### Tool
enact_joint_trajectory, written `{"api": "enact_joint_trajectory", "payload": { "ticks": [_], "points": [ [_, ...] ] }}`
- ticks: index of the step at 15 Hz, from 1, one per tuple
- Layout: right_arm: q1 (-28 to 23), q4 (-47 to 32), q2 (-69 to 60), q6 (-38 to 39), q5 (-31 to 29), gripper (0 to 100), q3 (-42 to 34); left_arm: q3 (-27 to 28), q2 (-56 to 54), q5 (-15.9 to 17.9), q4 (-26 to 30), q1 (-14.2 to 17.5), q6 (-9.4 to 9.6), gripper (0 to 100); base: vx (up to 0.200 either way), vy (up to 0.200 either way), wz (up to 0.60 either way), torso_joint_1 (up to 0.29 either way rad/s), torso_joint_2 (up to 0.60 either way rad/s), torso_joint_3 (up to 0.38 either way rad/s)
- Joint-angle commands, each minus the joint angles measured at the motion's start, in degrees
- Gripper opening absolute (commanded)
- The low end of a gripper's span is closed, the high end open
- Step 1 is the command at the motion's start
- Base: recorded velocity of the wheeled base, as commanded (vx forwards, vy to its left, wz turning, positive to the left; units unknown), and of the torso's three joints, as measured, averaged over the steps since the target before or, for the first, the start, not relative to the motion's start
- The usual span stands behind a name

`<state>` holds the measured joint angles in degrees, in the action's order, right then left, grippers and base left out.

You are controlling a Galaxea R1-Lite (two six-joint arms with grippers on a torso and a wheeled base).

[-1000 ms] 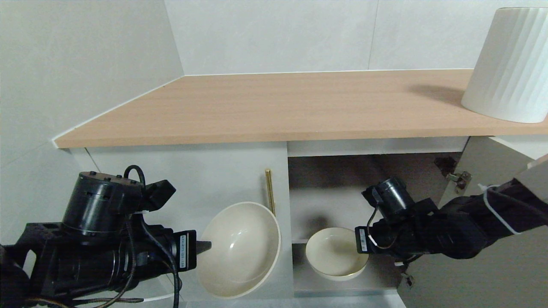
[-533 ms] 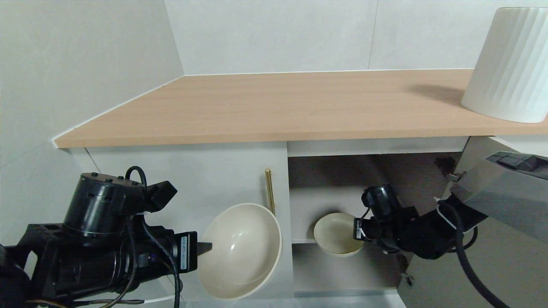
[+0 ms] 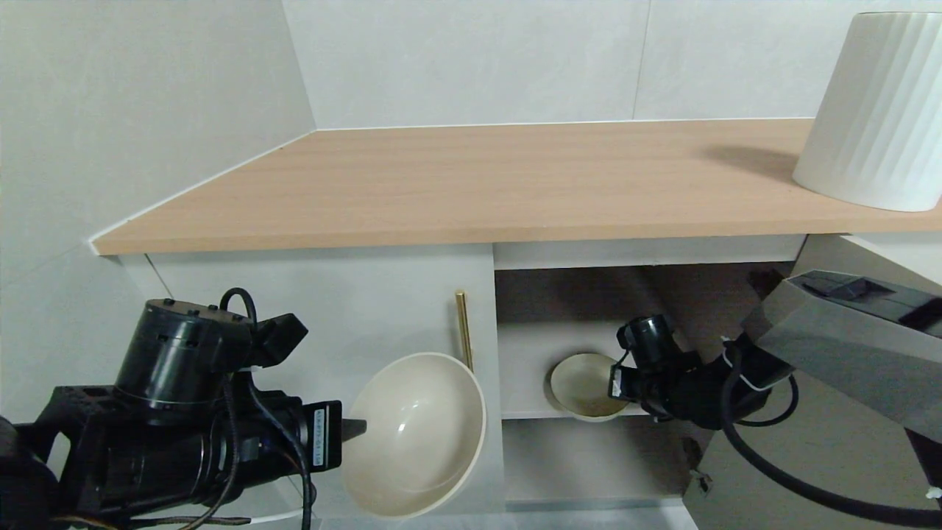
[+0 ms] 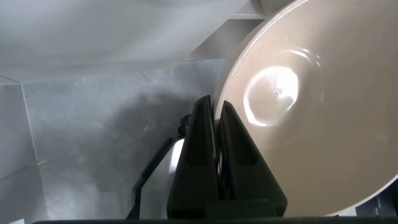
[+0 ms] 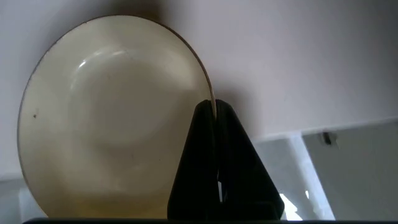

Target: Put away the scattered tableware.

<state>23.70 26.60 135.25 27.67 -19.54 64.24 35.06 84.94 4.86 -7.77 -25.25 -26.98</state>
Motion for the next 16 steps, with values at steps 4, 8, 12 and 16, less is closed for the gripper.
{"api": "enact_joint_trajectory", "payload": {
  "ticks": [4, 8, 12, 16],
  "points": [
    [-1.2, 0.12, 2.47, 0.01, -2.08, 0, 3.52, 0.01, 1.28, -0.03, -0.06, -0.15, 0.0, 0, 0.0, 0.0, 0.0, 0.0, 0.0, 0.0],
    [-1.37, 0.21, 2.91, 0.45, -2.17, 0, 4.57, 0.01, 1.19, -0.12, -0.06, -0.15, 0.0, 0, 0.0, 0.0, 0.0, 0.0, 0.0, 0.0],
    [-2.17, 0.12, 3.88, 0.63, -2.26, 0, 5.89, 0.01, 1.19, -0.12, -0.06, -0.15, 0.0, 0, 0.0, 0.0, 0.0, 0.0, 0.0, 0.0],
    [-2.6, 0.21, 3.96, 0.72, -2.96, 100, 6.6, 0.01, 1.19, -0.12, -0.14, -0.15, 0.0, 0, 0.0, 0.0, 0.0, 0.0, 0.0, 0.0]
  ]
}}
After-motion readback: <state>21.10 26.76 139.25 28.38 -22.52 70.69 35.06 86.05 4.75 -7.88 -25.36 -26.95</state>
